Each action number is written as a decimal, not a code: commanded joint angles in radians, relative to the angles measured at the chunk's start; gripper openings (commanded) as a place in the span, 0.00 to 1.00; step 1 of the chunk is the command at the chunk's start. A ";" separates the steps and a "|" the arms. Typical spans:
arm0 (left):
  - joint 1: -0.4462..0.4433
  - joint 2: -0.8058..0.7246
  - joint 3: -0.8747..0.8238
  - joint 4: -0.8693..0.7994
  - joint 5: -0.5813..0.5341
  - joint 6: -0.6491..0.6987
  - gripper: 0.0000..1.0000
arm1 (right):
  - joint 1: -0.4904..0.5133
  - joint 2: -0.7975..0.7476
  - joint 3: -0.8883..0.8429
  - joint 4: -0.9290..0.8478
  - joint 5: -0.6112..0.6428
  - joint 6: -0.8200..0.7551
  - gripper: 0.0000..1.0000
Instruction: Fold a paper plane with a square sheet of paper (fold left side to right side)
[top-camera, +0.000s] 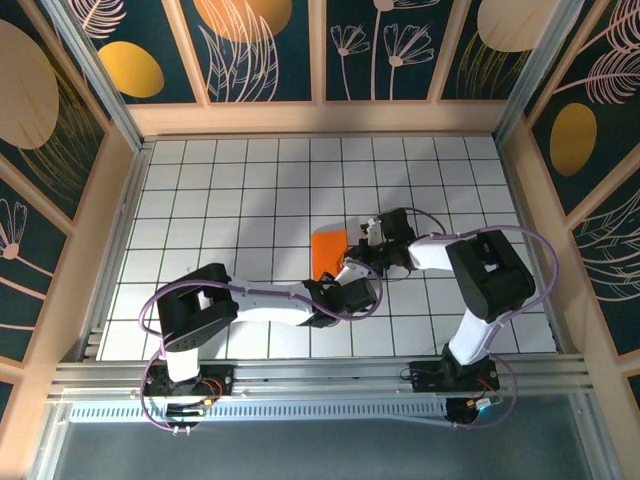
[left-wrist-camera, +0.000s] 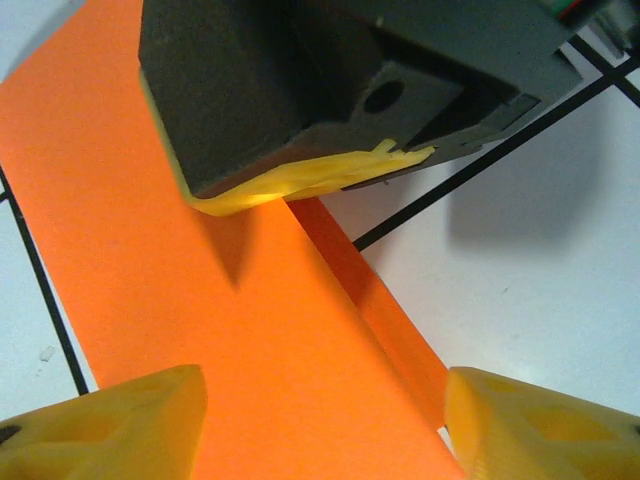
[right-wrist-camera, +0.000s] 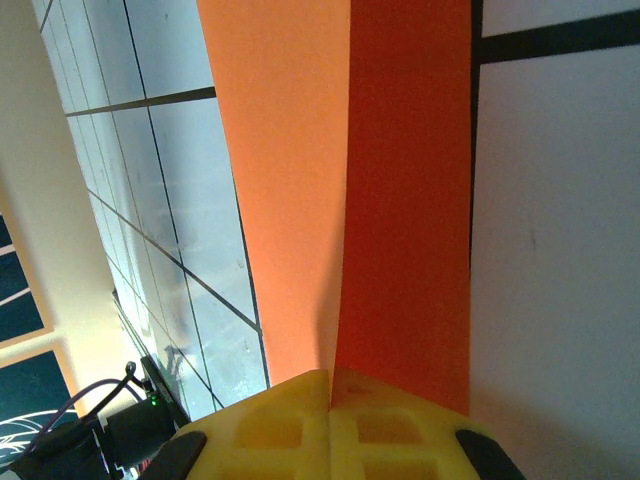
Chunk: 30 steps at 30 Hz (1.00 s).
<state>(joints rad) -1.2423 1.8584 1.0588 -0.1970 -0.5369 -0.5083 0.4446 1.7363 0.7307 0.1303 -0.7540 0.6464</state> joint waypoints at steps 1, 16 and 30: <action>-0.006 -0.008 0.003 -0.007 -0.019 0.008 0.55 | -0.001 -0.019 0.023 -0.012 -0.012 0.007 0.07; -0.005 -0.073 -0.025 0.026 0.017 0.007 0.00 | -0.011 -0.067 0.059 -0.045 0.017 -0.029 0.15; 0.174 -0.262 -0.189 0.248 0.497 -0.107 0.00 | -0.102 -0.393 -0.078 -0.174 0.156 -0.130 0.42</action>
<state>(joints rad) -1.1027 1.6367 0.9066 -0.0475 -0.2146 -0.5632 0.3481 1.4075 0.6975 0.0360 -0.6464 0.5690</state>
